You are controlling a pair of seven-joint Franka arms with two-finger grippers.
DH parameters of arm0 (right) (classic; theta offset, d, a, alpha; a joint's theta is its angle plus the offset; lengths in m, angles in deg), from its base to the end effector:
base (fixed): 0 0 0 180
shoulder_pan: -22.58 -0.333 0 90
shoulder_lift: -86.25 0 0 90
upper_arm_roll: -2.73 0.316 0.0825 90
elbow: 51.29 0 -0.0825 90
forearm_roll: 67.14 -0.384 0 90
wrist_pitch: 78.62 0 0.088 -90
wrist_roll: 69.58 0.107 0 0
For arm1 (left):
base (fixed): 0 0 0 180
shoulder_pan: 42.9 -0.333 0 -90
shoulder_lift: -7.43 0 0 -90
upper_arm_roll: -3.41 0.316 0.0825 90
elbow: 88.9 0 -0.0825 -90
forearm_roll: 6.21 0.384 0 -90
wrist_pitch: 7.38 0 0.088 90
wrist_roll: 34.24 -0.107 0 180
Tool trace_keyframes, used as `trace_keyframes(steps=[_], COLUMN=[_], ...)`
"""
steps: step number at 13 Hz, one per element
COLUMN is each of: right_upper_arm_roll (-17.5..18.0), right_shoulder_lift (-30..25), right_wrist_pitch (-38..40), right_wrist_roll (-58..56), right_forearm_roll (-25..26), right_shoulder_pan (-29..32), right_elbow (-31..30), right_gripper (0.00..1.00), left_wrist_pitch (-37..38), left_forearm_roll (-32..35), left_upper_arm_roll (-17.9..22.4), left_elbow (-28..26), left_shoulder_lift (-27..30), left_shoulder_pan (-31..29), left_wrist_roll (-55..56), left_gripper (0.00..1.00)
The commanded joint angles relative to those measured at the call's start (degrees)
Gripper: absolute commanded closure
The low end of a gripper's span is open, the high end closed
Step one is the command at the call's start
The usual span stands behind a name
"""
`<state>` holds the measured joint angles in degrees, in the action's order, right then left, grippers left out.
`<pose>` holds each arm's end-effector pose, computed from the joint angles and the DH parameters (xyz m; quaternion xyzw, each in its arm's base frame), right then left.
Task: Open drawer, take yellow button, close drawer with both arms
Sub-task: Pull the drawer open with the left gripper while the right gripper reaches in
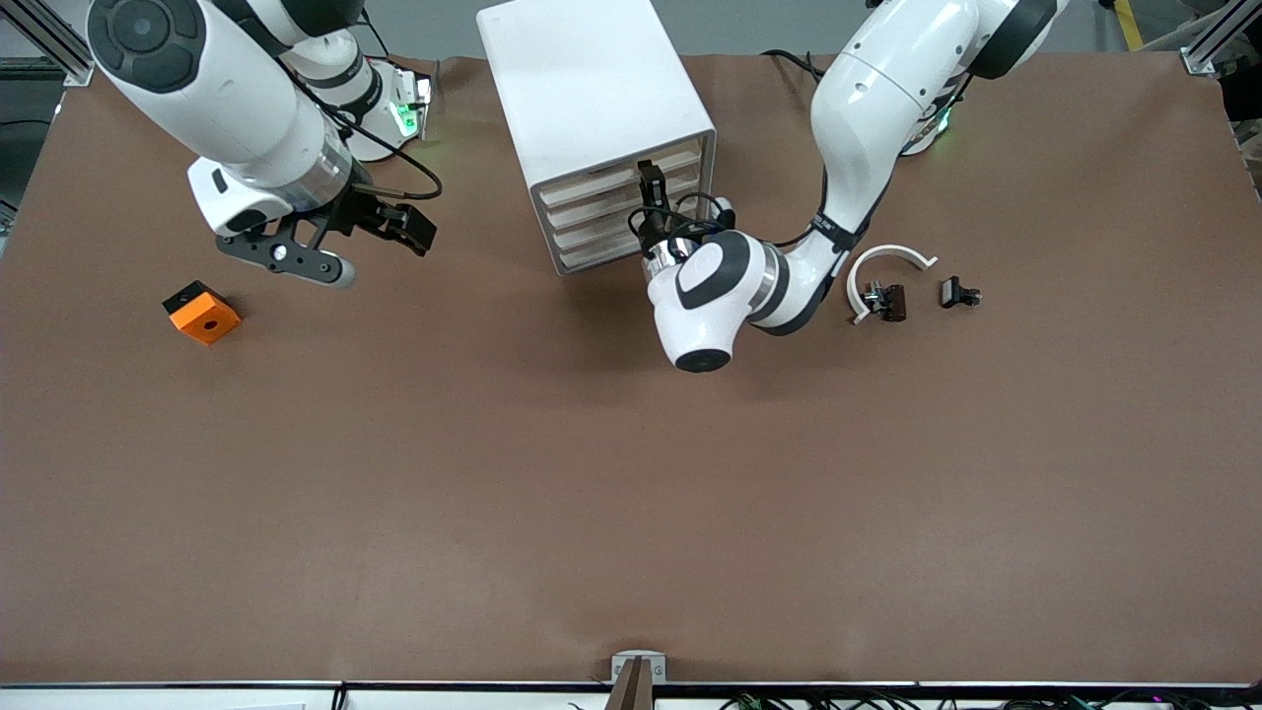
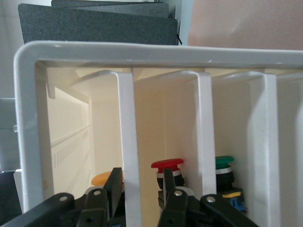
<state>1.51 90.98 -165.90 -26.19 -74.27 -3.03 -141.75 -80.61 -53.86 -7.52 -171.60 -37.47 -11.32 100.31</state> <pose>0.5139 0.2486 0.5713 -0.9819 0.1657 0.0913 0.0125 0.4168 -0.4801 0.2481 -0.4989 -0.6104 0.4730 0.3935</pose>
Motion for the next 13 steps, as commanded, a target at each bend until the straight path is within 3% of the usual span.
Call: trace_keyframes(steps=[1,3,11,12,13], right_upper_arm_roll=[0.3,0.3,0.3,0.3,0.3], right_shoulder_lift=[1.9,3.1,10.2,12.0,13.8], right_wrist_pitch=[-0.3,-2.4,-8.3,-8.8,-9.2], right_wrist_roll=[6.9,12.9,38.8,42.9,46.8], right_forearm_roll=[-2.5,-2.5,-2.3,-2.2,-2.0], right_shoulder_pan=[-0.7,-4.3,-14.5,-16.0,-17.8], right_elbow=[1.8,2.4,7.1,8.6,9.9], right_gripper=[0.00,0.00,0.00,0.00,0.00], left_wrist_pitch=[0.7,0.7,-5.2,-5.2,-5.2], left_forearm_roll=[-1.5,-1.3,-2.8,-2.8,-2.8], left_upper_arm_roll=[0.3,0.6,1.0,1.0,1.0], left_elbow=[0.6,0.7,1.6,1.8,1.8], left_shoulder_lift=[-1.2,-1.3,-1.5,-1.5,-1.5], left_shoulder_pan=[0.8,-0.3,-10.9,-11.7,-11.9], left_wrist_roll=[0.4,0.4,-2.9,-3.3,-3.9], left_gripper=[0.74,0.94,0.94,0.92,0.84])
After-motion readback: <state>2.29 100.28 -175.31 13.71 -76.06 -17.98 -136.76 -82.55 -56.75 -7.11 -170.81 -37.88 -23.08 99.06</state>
